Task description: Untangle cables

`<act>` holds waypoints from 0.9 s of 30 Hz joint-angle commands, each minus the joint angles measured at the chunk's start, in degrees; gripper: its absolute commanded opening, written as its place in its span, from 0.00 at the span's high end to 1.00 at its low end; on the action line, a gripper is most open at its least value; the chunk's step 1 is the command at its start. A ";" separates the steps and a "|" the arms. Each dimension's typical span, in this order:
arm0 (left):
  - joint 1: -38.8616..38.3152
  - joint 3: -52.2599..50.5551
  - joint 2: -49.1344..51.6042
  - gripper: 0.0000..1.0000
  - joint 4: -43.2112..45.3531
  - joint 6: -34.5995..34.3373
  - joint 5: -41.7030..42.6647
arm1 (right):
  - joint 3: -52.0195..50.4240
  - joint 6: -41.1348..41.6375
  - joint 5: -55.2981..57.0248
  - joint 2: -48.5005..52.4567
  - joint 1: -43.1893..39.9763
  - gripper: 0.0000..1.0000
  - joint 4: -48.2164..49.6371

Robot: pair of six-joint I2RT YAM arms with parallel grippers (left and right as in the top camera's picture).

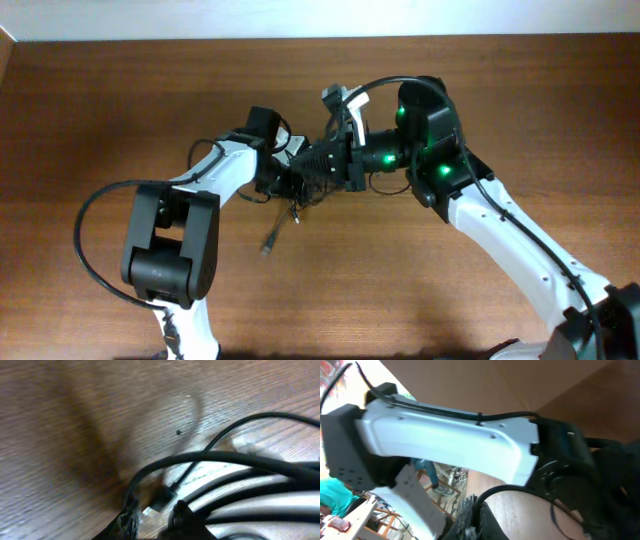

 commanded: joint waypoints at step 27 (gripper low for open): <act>1.29 0.74 1.57 0.61 -0.09 0.39 -3.93 | 1.51 -12.81 -18.38 -3.06 -16.20 0.96 -24.37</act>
